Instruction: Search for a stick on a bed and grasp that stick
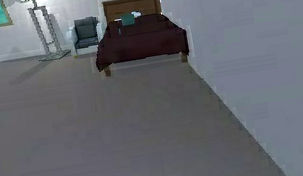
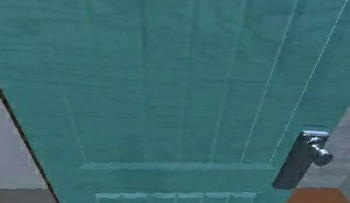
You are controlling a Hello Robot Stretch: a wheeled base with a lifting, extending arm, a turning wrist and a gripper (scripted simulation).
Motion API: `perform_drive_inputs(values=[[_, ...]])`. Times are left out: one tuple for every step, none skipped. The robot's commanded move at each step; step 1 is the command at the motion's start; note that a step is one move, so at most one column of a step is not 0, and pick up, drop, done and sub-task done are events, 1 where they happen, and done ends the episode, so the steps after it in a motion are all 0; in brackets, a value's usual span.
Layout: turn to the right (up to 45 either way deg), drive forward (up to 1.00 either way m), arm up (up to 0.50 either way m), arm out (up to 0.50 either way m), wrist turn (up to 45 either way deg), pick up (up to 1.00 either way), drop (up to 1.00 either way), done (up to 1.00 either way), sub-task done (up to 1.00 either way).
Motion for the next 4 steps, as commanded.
perform_drive_inputs(values=[[0.0,0.45,0.00,0.00,0.0,0.00,0.00,0.00,0.00],[-9.0,0.00,0.00,0.00,0.0,0.00,0.00,0.00,0.00],[0.0,1.00,0.00,0.00,0.0,0.00,0.00,0.00,0.00],[-3.0,0.00,0.00,0.00,0.0,0.00,0.00,0.00,0.00]])
